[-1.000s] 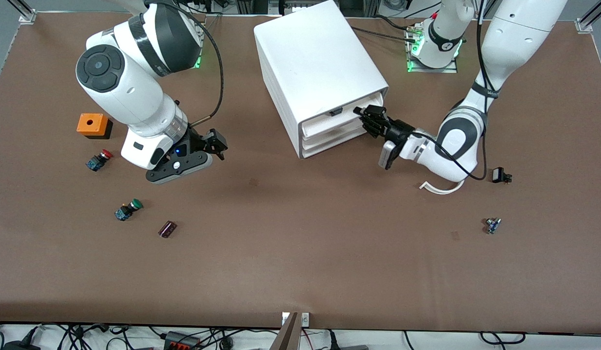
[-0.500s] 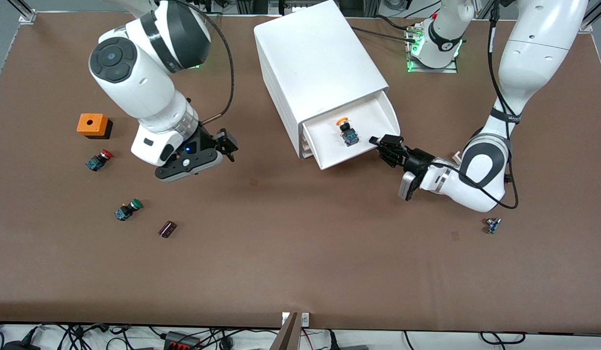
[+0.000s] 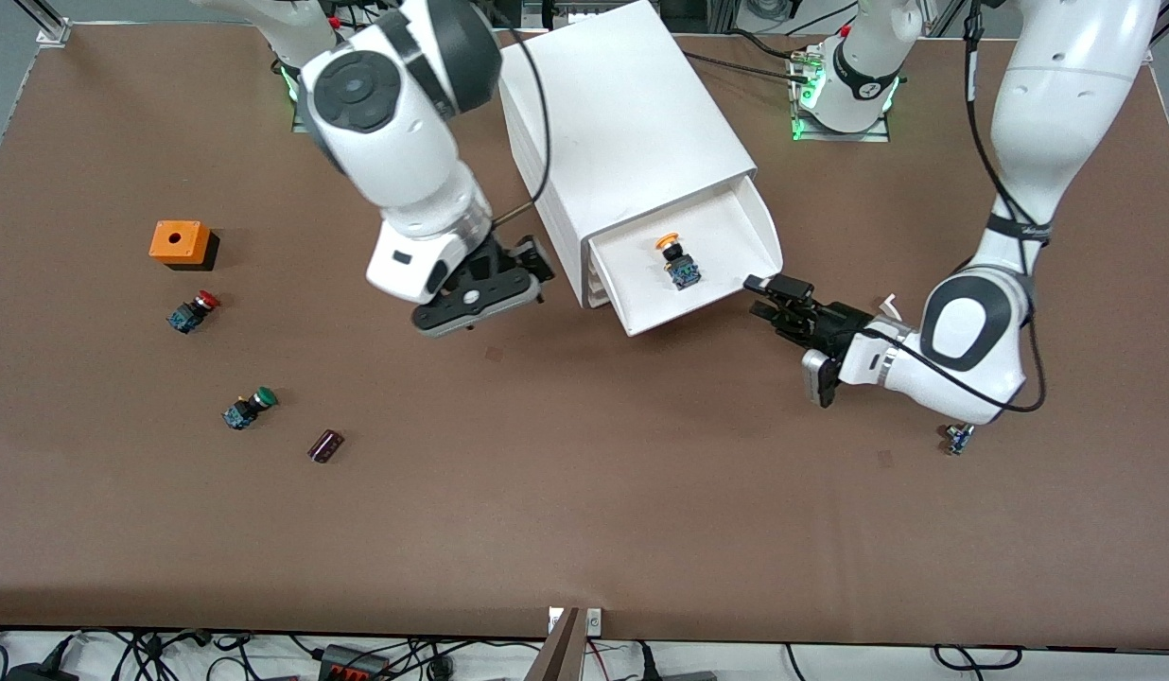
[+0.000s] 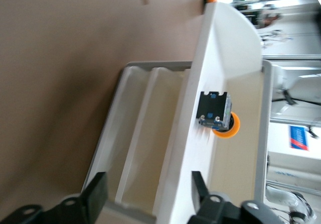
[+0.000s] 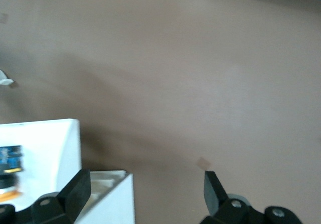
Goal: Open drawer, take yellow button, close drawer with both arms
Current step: 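Grasp the blue button in the drawer while the left gripper withdraws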
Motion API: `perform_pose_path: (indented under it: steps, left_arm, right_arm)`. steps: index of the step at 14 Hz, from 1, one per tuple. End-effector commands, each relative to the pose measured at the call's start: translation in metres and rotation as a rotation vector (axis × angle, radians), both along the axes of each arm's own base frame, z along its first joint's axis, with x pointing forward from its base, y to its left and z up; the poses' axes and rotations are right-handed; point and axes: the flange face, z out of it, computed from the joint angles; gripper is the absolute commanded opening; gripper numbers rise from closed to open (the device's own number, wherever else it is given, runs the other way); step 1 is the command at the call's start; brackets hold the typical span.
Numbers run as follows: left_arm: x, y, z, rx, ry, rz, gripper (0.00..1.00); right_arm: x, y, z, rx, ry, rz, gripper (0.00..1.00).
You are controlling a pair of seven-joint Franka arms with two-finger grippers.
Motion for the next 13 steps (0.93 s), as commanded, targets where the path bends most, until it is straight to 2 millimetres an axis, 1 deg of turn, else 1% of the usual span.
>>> perform_pose_path:
  steps: [1,2,4,5,6,7,9,10,11,13]
  left_arm:
    - [0.003,0.014,0.076,0.264,-0.048,0.015,1.00]
    - [0.009,0.021,0.097,0.365,-0.078,0.010,1.00]
    - [0.017,0.027,0.126,0.579,-0.120,-0.017,1.00]
    - [0.018,0.029,0.130,0.680,-0.145,-0.040,1.00]
    - [0.020,0.033,0.132,0.746,-0.172,-0.055,1.00]
    - [0.023,0.039,0.132,0.788,-0.195,-0.061,1.00]
    - [0.037,0.049,0.138,0.857,-0.294,-0.035,1.00]
    - [0.040,0.052,0.138,0.908,-0.319,-0.024,1.00]
    - [0.042,0.055,0.136,0.950,-0.305,0.015,1.00]
    - [0.042,0.051,0.133,0.976,-0.287,0.050,1.00]
  right_arm:
    - [-0.013,0.040,0.006,0.025,-0.009,-0.012,1.00]
    - [-0.022,0.058,0.004,0.033,-0.019,-0.001,1.00]
    - [-0.033,0.084,-0.002,0.065,-0.047,-0.004,1.00]
    - [-0.035,0.094,-0.008,0.082,-0.059,-0.008,1.00]
    - [-0.041,0.106,-0.015,0.094,-0.068,0.000,1.00]
    - [-0.046,0.117,-0.026,0.102,-0.074,0.002,1.00]
    - [-0.059,0.142,-0.045,0.111,-0.073,-0.017,1.00]
    - [-0.063,0.151,-0.050,0.107,-0.076,-0.030,1.00]
    - [-0.067,0.158,-0.055,0.095,-0.087,-0.035,1.00]
    - [-0.077,0.172,-0.070,0.081,-0.082,-0.045,1.00]
